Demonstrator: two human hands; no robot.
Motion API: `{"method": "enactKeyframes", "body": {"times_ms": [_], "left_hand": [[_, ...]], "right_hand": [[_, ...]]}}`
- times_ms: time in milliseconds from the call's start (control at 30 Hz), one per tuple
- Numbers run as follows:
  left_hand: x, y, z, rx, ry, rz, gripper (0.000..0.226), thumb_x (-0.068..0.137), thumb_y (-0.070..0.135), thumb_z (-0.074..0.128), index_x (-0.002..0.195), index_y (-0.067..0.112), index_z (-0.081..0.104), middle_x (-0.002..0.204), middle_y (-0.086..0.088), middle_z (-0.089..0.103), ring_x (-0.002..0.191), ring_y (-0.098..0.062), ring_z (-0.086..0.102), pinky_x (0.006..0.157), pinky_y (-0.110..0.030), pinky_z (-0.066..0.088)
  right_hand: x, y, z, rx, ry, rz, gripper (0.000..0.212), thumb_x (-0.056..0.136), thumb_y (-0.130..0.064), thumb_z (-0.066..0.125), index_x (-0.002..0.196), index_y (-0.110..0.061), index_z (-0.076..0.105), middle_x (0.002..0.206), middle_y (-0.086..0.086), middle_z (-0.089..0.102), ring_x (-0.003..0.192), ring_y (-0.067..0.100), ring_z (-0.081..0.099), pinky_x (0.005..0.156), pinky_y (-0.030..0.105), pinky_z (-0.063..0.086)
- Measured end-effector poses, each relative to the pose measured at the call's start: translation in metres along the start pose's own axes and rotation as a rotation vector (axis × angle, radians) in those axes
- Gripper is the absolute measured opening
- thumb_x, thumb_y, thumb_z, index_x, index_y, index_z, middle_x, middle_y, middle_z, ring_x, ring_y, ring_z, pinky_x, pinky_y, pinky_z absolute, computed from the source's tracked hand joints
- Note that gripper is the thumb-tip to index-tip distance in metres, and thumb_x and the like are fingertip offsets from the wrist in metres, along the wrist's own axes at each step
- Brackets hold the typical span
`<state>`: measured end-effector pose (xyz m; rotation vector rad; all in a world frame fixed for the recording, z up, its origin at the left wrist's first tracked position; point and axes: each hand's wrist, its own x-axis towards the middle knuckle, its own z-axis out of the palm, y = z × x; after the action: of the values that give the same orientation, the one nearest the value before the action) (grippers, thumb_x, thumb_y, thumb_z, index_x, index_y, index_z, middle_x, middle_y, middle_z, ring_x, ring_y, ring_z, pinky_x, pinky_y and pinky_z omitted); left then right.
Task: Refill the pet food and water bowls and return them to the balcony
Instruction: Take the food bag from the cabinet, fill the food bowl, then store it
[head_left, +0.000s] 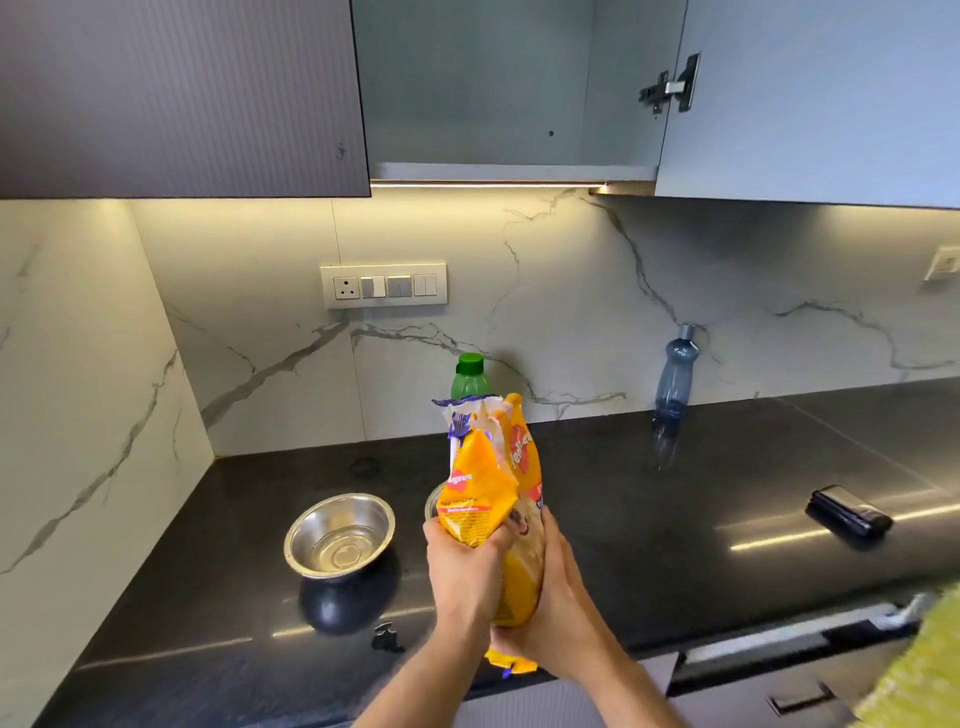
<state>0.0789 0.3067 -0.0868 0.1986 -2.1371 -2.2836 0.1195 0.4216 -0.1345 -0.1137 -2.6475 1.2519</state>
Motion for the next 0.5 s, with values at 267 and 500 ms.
{"method": "enactKeyframes", "body": {"times_ms": [267, 500], "left_hand": [[-0.013, 0.007, -0.002, -0.089, -0.326, -0.111, 0.033, 0.085, 0.037, 0.074, 0.112, 0.032, 0.056, 0.11, 0.002, 0.071, 0.102, -0.017, 0.067, 0.081, -0.044, 0.058], [0.03, -0.006, -0.023, -0.079, -0.482, -0.207, 0.055, 0.08, 0.001, 0.079, 0.122, 0.008, 0.044, 0.102, -0.01, 0.07, 0.094, -0.034, 0.073, 0.071, -0.056, 0.061]], "right_hand": [[-0.007, 0.023, -0.046, 0.413, -0.007, 0.042, 0.108, 0.041, -0.032, 0.09, 0.138, -0.048, 0.045, 0.118, -0.009, 0.074, 0.104, 0.01, 0.072, 0.082, 0.026, 0.059], [-0.004, 0.045, -0.057, 0.778, -0.079, 0.196, 0.099, 0.04, -0.014, 0.086, 0.134, -0.023, 0.057, 0.115, 0.015, 0.075, 0.104, 0.038, 0.073, 0.078, 0.046, 0.062]]}}
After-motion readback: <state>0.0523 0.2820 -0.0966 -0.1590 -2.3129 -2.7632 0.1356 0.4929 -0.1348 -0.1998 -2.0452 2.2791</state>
